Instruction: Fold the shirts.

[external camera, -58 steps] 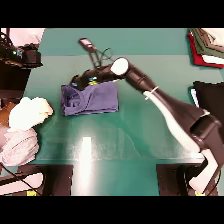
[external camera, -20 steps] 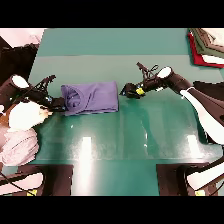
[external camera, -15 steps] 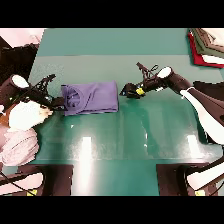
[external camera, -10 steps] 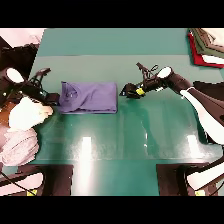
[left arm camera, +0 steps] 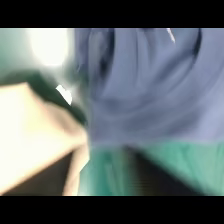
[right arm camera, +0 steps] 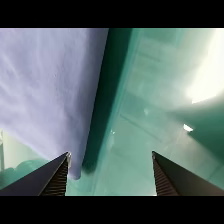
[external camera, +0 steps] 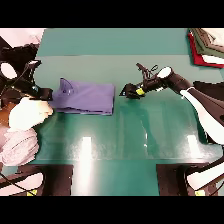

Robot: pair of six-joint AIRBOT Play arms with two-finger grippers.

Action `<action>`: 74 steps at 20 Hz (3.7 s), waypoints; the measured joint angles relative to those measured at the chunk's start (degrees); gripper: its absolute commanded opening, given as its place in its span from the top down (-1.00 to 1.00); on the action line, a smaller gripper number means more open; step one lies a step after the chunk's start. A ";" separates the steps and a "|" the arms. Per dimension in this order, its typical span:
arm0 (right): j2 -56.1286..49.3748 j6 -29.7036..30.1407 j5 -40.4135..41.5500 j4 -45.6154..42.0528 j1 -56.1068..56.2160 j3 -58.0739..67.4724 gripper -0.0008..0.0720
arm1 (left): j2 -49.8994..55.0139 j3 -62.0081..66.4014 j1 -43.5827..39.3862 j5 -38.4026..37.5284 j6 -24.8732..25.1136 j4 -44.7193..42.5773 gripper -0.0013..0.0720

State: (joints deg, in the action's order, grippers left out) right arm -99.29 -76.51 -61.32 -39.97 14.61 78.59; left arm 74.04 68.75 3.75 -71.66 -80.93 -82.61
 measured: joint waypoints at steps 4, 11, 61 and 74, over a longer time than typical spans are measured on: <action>0.00 -0.07 -1.64 2.19 0.22 -0.02 -0.68 | -0.02 0.26 0.02 -2.36 0.17 -2.23 -0.58; -2.69 -3.43 6.19 6.93 4.87 -0.04 -0.68 | -0.04 0.52 0.00 -2.95 3.02 9.57 0.90; 30.21 -7.69 -0.79 -13.42 -57.42 7.98 0.94 | -0.04 0.52 0.00 -4.02 7.39 27.36 0.90; 36.02 -11.76 -25.81 -41.07 -61.75 5.22 -0.41 | -0.04 0.52 0.00 -4.24 9.16 27.36 0.90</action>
State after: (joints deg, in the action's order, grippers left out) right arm -63.26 -88.27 -87.13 -81.03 -47.13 83.81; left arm 74.00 69.28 3.75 -75.90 -71.77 -55.24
